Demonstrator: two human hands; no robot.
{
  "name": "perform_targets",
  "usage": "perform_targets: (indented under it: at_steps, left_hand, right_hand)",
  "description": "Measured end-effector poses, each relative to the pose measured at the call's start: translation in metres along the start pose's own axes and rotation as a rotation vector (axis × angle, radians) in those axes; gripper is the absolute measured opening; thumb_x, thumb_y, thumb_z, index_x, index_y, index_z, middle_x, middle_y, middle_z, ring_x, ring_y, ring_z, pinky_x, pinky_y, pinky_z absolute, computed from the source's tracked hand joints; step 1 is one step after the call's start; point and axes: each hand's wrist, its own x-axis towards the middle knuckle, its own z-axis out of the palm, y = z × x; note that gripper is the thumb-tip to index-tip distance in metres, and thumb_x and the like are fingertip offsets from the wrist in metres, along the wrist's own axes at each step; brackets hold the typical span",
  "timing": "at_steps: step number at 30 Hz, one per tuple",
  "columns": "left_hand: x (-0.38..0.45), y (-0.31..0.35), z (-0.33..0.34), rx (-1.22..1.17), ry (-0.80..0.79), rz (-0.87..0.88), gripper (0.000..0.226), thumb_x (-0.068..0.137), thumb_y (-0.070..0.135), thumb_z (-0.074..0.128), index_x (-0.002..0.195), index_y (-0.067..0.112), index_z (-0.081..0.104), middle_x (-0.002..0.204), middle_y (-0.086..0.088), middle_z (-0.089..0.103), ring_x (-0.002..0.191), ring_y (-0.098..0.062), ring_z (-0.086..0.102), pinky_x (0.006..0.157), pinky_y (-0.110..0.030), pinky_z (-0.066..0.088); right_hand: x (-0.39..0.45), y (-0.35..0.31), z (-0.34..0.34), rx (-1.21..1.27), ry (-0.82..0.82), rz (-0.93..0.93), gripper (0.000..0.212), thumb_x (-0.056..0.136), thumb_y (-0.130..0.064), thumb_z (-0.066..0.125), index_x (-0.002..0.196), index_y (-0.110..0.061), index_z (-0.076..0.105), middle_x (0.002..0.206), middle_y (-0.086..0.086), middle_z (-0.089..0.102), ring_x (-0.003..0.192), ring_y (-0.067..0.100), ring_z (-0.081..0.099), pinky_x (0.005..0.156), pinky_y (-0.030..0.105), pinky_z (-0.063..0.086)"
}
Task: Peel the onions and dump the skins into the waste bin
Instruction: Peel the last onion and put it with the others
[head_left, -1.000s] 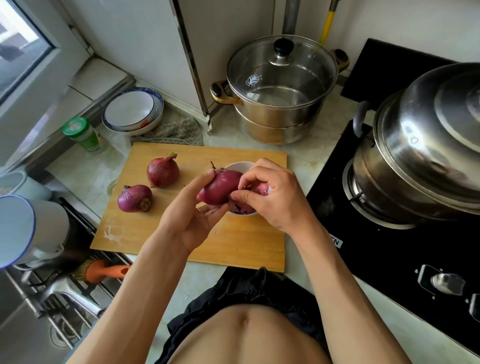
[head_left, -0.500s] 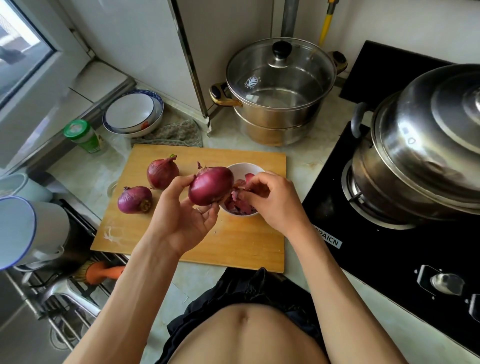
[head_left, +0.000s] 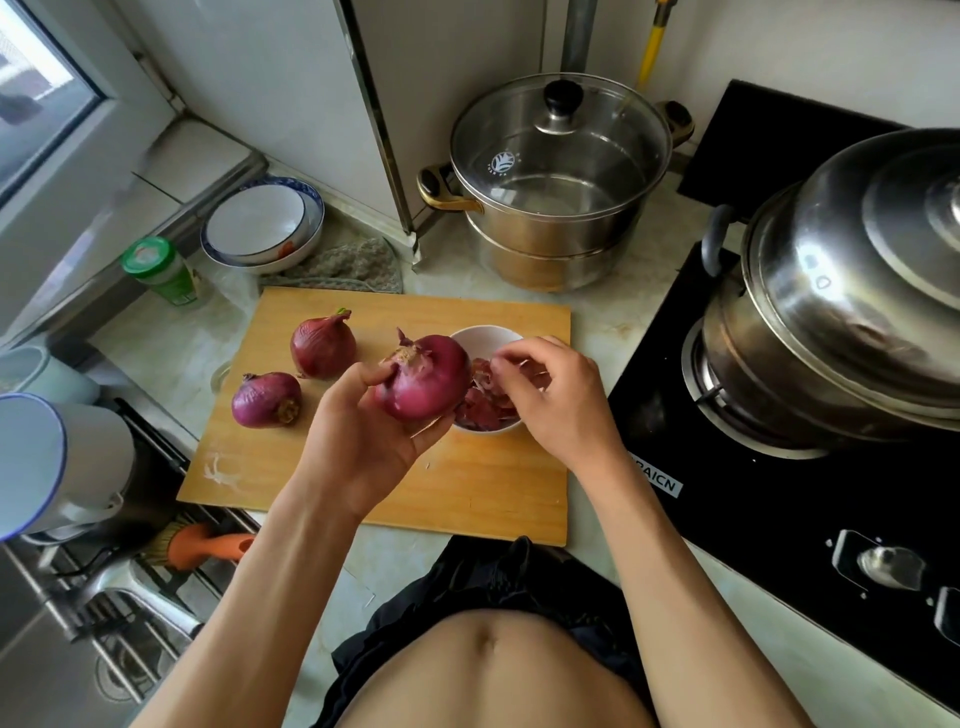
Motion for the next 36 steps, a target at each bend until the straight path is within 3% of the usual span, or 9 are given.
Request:
perform_targets:
  at_steps: [4,8,12,16,20,23,26,30,36]
  left_hand:
    - [0.003,-0.003,-0.001,0.132,-0.112,0.113,0.058,0.092,0.006,0.060,0.148,0.009,0.048,0.140,-0.019,0.062,0.123,-0.035,0.065,0.093,-0.043,0.060]
    - [0.004,-0.006,0.002,0.173,-0.153,0.199,0.063,0.088,-0.001,0.059,0.147,0.019,0.051,0.137,-0.015,0.066,0.126,-0.033,0.064,0.100,-0.046,0.056]
    - [0.007,-0.011,0.000,0.280,-0.110,0.234,0.066,0.088,0.007,0.065,0.149,0.028,0.050,0.131,-0.012,0.069,0.124,-0.032,0.065,0.101,-0.044,0.056]
    - [0.006,-0.015,-0.002,0.288,-0.046,0.250,0.061,0.090,0.015,0.072,0.148,0.014,0.052,0.134,-0.015,0.067,0.122,-0.033,0.067,0.099,-0.045,0.057]
    - [0.007,-0.017,0.000,0.198,0.020,0.214,0.048,0.090,0.023,0.065,0.136,0.013,0.064,0.126,-0.010,0.072,0.112,-0.026,0.071,0.091,-0.038,0.059]
    - [0.005,-0.020,-0.004,0.089,0.036,0.187,0.046,0.093,0.027,0.062,0.138,0.018,0.064,0.129,-0.008,0.071,0.110,-0.023,0.071,0.087,-0.033,0.060]
    - [0.000,-0.024,-0.013,-0.035,0.010,0.167,0.049,0.093,0.016,0.061,0.142,0.016,0.059,0.134,-0.011,0.069,0.110,-0.025,0.072,0.086,-0.030,0.060]
    - [-0.005,-0.024,-0.029,-0.074,0.120,0.155,0.057,0.087,0.013,0.066,0.143,0.014,0.055,0.131,-0.016,0.069,0.105,-0.029,0.074,0.087,-0.033,0.062]
    - [0.005,-0.013,-0.065,-0.188,0.387,0.124,0.048,0.093,0.011,0.071,0.138,0.012,0.053,0.128,-0.022,0.065,0.089,-0.027,0.078,0.074,-0.034,0.064]
  right_hand:
    - [0.001,-0.014,0.003,0.262,-0.208,0.108,0.032,0.098,-0.038,0.061,0.120,-0.017,0.068,0.114,-0.010,0.070,0.106,0.000,0.065,0.092,0.025,0.054]
    - [0.000,-0.016,0.008,0.374,-0.240,0.169,0.049,0.096,-0.039,0.062,0.141,-0.021,0.055,0.129,0.000,0.067,0.119,0.011,0.063,0.102,0.041,0.053]
    - [-0.001,-0.018,0.004,0.429,-0.150,0.135,0.049,0.095,-0.022,0.067,0.142,-0.017,0.055,0.137,0.002,0.062,0.123,0.005,0.060,0.103,0.033,0.052]
    - [-0.004,-0.017,0.010,0.546,-0.105,0.171,0.046,0.093,-0.011,0.067,0.138,-0.015,0.056,0.126,-0.001,0.067,0.114,0.004,0.065,0.092,0.022,0.054]
    - [-0.006,-0.018,0.019,0.465,0.012,0.192,0.037,0.089,-0.019,0.075,0.125,-0.015,0.067,0.112,-0.007,0.073,0.105,0.003,0.069,0.093,0.033,0.058]
    - [-0.003,-0.024,0.026,0.362,0.050,0.189,0.026,0.084,-0.022,0.080,0.110,-0.016,0.075,0.093,-0.015,0.074,0.091,0.000,0.072,0.084,0.031,0.060]
    - [-0.002,-0.029,0.034,0.338,0.011,0.185,0.029,0.085,-0.016,0.080,0.112,-0.008,0.075,0.090,-0.013,0.073,0.084,-0.004,0.071,0.073,0.016,0.056]
    - [0.000,-0.027,0.044,0.187,-0.116,0.184,0.025,0.089,-0.019,0.075,0.111,-0.009,0.074,0.095,-0.003,0.076,0.087,0.005,0.072,0.082,0.031,0.060]
    - [0.006,-0.041,0.051,-0.052,-0.255,0.170,0.018,0.091,-0.021,0.072,0.105,-0.010,0.074,0.091,-0.003,0.073,0.077,-0.002,0.063,0.068,0.002,0.046]
